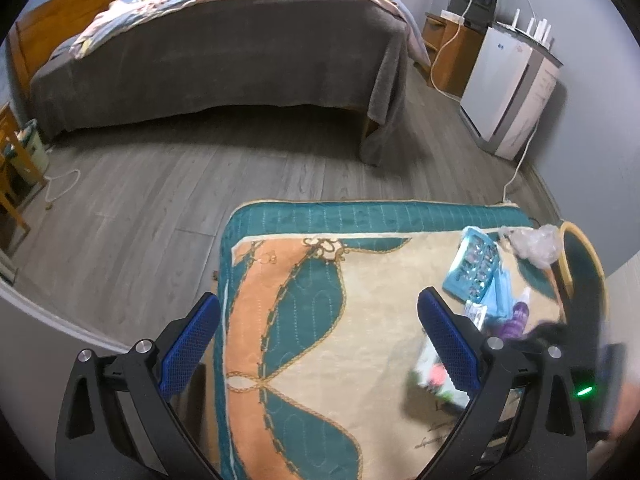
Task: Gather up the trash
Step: 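Grasp the white COLTALIN medicine box with the right gripper, then grasp the small foil pill packet with the left gripper while the right holds the box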
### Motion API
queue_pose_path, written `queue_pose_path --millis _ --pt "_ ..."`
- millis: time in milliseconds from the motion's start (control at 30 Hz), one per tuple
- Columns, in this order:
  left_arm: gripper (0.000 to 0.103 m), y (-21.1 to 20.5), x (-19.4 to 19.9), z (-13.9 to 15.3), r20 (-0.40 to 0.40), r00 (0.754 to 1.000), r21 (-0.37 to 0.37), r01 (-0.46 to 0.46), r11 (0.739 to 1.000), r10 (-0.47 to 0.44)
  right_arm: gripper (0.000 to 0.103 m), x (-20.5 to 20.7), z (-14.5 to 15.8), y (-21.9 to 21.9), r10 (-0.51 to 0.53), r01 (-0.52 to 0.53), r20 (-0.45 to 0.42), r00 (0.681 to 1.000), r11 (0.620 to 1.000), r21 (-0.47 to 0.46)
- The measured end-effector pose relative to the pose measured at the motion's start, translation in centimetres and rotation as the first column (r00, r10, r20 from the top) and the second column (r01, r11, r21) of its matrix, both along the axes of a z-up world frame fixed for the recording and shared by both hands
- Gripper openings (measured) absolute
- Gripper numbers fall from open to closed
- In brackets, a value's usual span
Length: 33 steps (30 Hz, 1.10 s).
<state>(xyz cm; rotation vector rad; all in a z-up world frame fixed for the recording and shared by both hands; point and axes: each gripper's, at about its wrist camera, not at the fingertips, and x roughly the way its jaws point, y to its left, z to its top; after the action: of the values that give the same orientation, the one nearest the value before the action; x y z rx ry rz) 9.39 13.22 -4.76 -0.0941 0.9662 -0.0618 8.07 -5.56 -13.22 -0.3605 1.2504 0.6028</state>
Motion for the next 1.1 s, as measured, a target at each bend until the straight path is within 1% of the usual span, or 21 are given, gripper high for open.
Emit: queue_pose_path --millis 67,133,267,367,433,467,533,633,767,833,867,900,933,1033,1100 --pt "0.098 -0.4 0.0 0.0 0.000 1.000 -0.013 0.005 1.000 -0.005 0.077 0.2 1.9 -1.5 -0.059 0.059 0.024 0.998 0.998 -0.017" --pt "0.098 -1.3 0.0 -0.3 -0.006 1.000 -0.008 0.023 1.000 -0.023 0.077 0.5 3.9 -3.4 -0.134 0.134 0.040 0.990 0.991 -0.006" --pt "0.098 -4.0 0.1 -1.8 -0.018 0.996 0.031 0.092 0.995 -0.091 0.077 1.5 7.6 -7.7 -0.292 0.293 0.119 0.949 0.956 0.013" --pt "0.098 -6.7 -0.1 -3.9 -0.039 0.986 0.051 0.161 0.986 -0.159 0.077 2.3 8.5 -10.4 -0.377 0.373 0.133 0.917 0.926 0.051" --pt "0.098 -8.3 0.0 -5.0 -0.053 0.979 0.074 0.201 0.977 -0.197 0.077 2.9 8.4 -11.9 -0.434 0.429 0.125 0.892 0.901 0.063" --pt "0.098 -9.2 0.0 -5.6 -0.055 0.974 0.089 0.224 0.971 -0.219 0.077 3.1 8.3 -12.4 -0.450 0.445 0.117 0.885 0.893 0.069" --pt "0.098 -10.8 0.1 -6.5 -0.054 0.964 0.093 0.264 0.960 -0.260 0.077 3.4 8.2 -13.5 -0.475 0.468 0.104 0.874 0.880 0.082" --pt "0.097 -13.1 0.4 -8.0 -0.058 0.947 0.083 0.319 0.944 -0.315 0.077 3.5 8.2 -14.5 -0.481 0.474 0.113 0.869 0.876 0.083" --pt "0.095 -15.2 1.2 -9.8 -0.082 0.935 0.059 0.351 0.934 -0.346 0.077 4.0 8.2 -15.7 -0.489 0.482 0.127 0.863 0.872 0.080" --pt "0.094 -15.9 1.4 -10.5 -0.091 0.930 0.064 0.363 0.930 -0.356 0.077 4.3 8.0 -16.2 -0.491 0.486 0.133 0.861 0.871 0.073" --pt "0.092 -16.3 1.6 -10.9 -0.098 0.926 0.069 0.371 0.926 -0.364 0.077 4.3 7.9 -16.5 -0.493 0.489 0.137 0.859 0.870 0.069" --pt "0.085 -16.6 1.7 -11.3 -0.105 0.923 0.068 0.378 0.923 -0.370 0.077 4.4 7.9 -16.9 -0.496 0.491 0.138 0.857 0.868 0.067" --pt "0.081 -16.8 1.9 -11.7 -0.113 0.921 0.064 0.382 0.922 -0.373 0.077 4.5 7.8 -17.2 -0.500 0.495 0.135 0.855 0.866 0.069" --pt "0.076 -17.0 2.3 -12.5 -0.132 0.921 0.046 0.375 0.926 -0.366 0.077 4.7 7.8 -18.1 -0.514 0.509 0.128 0.848 0.858 0.072" --pt "0.068 -17.3 2.3 -12.8 -0.131 0.920 0.056 0.379 0.924 -0.369 0.077 4.8 7.7 -18.5 -0.523 0.517 0.120 0.844 0.852 0.076"
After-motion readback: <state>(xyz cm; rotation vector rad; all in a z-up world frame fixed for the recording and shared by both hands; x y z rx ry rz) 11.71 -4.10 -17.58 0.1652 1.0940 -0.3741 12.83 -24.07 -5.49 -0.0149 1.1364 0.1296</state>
